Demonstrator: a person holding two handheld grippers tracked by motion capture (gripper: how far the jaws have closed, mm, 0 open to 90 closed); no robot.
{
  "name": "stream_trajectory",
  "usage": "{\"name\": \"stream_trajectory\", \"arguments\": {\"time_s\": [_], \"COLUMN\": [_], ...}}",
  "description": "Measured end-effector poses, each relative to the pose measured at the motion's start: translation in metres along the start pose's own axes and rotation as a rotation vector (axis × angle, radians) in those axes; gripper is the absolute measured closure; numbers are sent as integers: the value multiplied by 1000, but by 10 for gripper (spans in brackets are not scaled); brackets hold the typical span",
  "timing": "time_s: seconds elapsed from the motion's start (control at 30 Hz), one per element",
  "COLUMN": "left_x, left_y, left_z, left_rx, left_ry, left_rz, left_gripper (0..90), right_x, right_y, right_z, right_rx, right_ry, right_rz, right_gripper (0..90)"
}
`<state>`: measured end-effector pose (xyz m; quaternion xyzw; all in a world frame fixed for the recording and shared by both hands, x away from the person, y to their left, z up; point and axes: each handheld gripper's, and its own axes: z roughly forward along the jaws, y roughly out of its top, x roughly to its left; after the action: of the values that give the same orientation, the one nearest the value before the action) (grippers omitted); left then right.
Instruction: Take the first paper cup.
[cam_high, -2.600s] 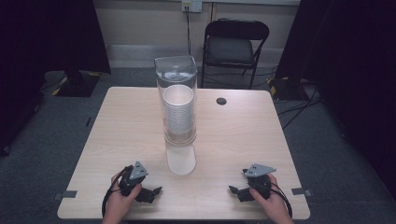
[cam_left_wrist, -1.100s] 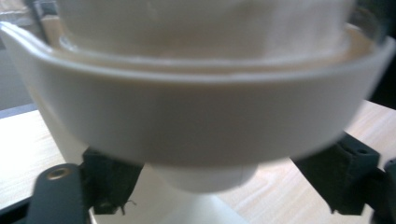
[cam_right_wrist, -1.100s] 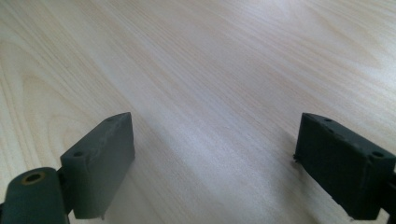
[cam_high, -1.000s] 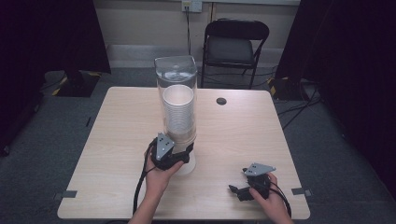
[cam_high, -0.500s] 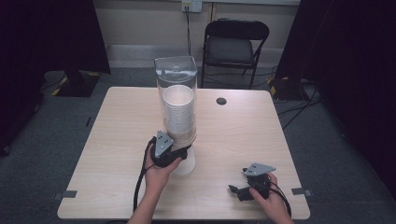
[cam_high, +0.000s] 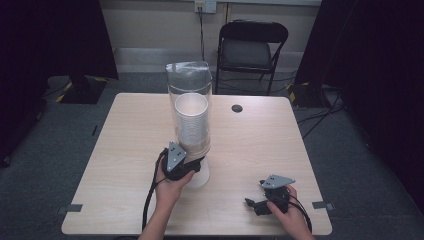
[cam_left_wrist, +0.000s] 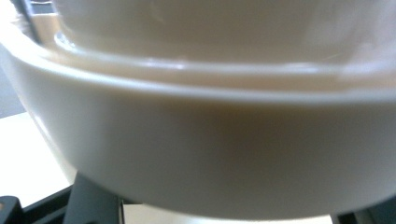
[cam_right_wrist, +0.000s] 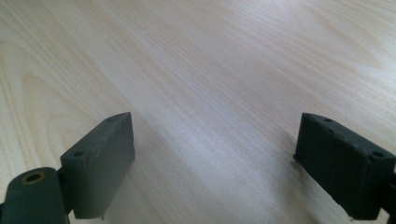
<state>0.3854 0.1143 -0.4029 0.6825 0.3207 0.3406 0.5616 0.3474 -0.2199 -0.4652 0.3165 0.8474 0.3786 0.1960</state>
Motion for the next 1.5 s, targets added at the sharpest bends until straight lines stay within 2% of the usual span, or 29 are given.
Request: {"name": "stream_trajectory", "arguments": {"time_s": [0.07, 0.17, 0.37, 0.4, 0.47, 0.83, 0.97, 1.0, 1.1, 1.13, 1.37, 1.4, 1.43, 1.47, 1.5], "left_x": [0, 2, 1, 1, 1, 0, 0, 1, -1, 0, -3, -3, -3, -3, -4], "left_y": [1, 1, 0, 0, 0, -3, -3, -6, -8, -8, -11, -14, -23, -32, -47], "left_z": [0, -1, 1, 1, 0, 1, 1, 2, 2, 2, 2, 3, 7, 7, 11], "left_rx": [0, 22, 20, 20, 24, 2, 13, 40, 17, 13, 22, 50, 120, 233, 389], "left_ry": [-1, -4, 0, -12, -2, 0, 7, 4, 16, 5, 23, 22, 16, 27, 19], "left_rz": [-2, 27, 8, 19, 24, 16, 22, 36, 24, 25, 28, 26, 45, 61, 70], "left_gripper": [360, 360, 361, 361, 361, 362, 363, 362, 363, 363, 365, 371, 375, 374, 373], "right_x": [0, 0, 0, 0, 0, 0, 0, 0, 0, 0, 0, 0, 0, 0, 0], "right_y": [0, 0, 0, 0, 0, 0, 0, 0, 0, 0, 0, 0, 0, 0, 0], "right_z": [0, 0, 0, 0, 0, 0, 0, 0, 0, 0, 0, 0, 0, 0, 0], "right_rx": [0, 0, 0, 0, 0, 0, 0, 0, 0, 0, 0, 0, 0, 2, 0], "right_ry": [0, 1, 1, 0, 0, 0, 0, 0, 0, 0, 0, 0, 0, -5, -3], "right_rz": [0, 1, 1, 0, -1, 0, 0, 0, 0, 0, 0, -1, -1, 1, 0], "right_gripper": [111, 111, 111, 111, 111, 111, 111, 111, 111, 111, 110, 110, 110, 110, 109]}}
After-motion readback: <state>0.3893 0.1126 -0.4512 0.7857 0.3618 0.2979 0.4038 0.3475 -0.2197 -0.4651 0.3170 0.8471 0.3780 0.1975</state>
